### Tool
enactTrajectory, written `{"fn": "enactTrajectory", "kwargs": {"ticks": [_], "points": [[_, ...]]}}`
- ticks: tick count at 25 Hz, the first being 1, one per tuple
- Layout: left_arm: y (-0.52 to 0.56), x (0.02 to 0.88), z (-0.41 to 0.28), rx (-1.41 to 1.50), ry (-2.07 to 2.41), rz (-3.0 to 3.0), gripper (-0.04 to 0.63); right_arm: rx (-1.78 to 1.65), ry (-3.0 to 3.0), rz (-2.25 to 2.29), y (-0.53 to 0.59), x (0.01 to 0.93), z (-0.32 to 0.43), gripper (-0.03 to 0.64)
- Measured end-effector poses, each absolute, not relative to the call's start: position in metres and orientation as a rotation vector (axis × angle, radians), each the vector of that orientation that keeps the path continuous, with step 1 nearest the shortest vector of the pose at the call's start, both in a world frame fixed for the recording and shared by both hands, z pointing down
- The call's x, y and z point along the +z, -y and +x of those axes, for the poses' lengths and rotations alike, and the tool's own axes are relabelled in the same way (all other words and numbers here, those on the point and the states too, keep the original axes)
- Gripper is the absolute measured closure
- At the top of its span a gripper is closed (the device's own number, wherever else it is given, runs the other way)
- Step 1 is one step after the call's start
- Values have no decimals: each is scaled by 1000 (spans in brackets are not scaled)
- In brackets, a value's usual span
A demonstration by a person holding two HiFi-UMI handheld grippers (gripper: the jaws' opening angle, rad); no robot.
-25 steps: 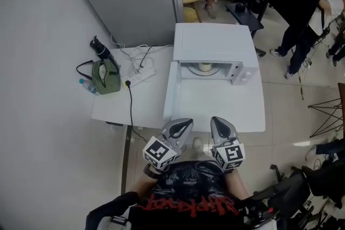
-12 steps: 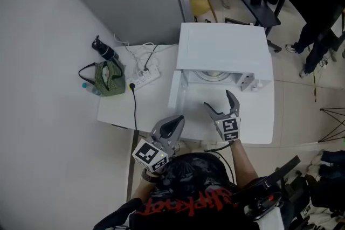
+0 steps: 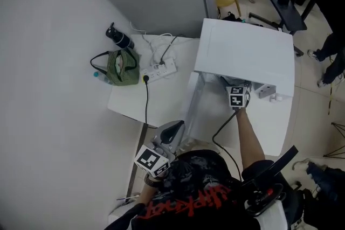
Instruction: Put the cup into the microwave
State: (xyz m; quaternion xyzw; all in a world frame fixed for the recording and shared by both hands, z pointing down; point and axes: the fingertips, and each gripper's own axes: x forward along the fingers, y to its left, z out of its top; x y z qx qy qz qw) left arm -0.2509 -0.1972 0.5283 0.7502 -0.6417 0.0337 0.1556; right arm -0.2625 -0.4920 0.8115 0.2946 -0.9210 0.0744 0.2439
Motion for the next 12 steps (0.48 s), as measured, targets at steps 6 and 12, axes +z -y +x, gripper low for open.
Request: {"fn": "enactTrajectory", "kwargs": {"ticks": [6,12], "points": [[205,528,-257,132,1860,2132,592,231,2416,980,522,821,-273,149],[200,524,-263,165,1866,2159,592,248,2415,952,511,810,-275,170]]}}
